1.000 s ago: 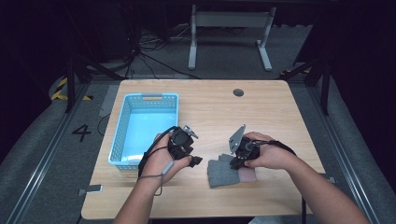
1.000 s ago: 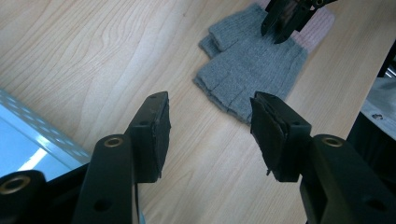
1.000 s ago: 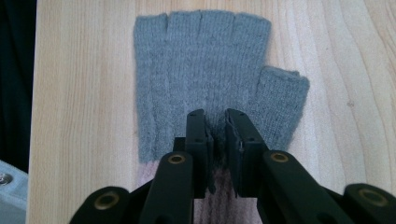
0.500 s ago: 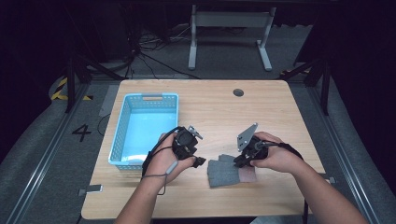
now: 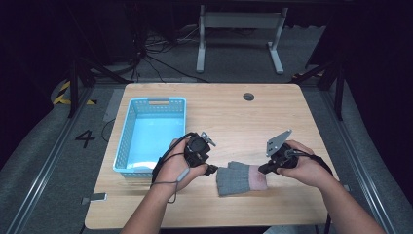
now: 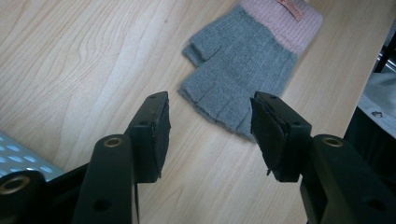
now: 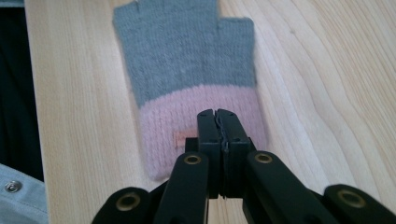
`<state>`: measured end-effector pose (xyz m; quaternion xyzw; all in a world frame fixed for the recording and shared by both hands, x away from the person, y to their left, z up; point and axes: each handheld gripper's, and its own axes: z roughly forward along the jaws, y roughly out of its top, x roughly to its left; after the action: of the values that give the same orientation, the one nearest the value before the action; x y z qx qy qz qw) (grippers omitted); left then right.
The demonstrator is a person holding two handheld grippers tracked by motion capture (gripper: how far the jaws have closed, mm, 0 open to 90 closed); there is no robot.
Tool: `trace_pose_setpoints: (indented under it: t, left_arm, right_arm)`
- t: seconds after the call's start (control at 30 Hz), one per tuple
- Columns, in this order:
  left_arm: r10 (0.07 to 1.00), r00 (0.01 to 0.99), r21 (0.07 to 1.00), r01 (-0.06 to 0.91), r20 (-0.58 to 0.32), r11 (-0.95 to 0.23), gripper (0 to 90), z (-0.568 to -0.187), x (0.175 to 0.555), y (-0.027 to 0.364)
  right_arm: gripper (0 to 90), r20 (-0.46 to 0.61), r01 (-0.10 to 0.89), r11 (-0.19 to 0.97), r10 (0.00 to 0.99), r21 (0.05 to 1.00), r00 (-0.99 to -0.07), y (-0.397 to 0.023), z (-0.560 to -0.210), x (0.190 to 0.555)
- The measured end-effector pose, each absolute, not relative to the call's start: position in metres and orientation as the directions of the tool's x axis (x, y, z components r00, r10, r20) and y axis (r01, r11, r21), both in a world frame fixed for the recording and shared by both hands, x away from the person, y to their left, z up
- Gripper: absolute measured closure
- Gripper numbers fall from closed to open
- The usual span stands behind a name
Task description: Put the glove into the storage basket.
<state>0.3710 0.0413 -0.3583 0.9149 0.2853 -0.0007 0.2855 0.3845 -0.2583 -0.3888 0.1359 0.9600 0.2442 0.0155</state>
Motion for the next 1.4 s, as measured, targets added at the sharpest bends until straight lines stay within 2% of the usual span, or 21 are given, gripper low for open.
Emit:
trace_pose_setpoints:
  t: [0.37,0.87,1.4]
  left_arm:
    - [0.523,0.836,0.517,0.525,-0.167,-0.676,48.2,-0.360,0.372,0.041]
    - [0.522,0.837,0.516,0.525,-0.167,-0.677,48.2,-0.360,0.372,0.041]
    - [0.522,0.835,0.508,0.530,-0.174,-0.679,48.1,-0.362,0.372,0.039]
  right_arm:
    - [90.0,0.072,0.404,0.769,0.428,0.495,-0.901,-0.289,-0.404,0.382]
    - [90.0,0.111,0.445,0.760,0.451,0.474,-0.886,-0.290,-0.421,0.382]
    - [90.0,0.116,0.437,0.751,0.441,0.494,-0.890,-0.286,-0.420,0.387]
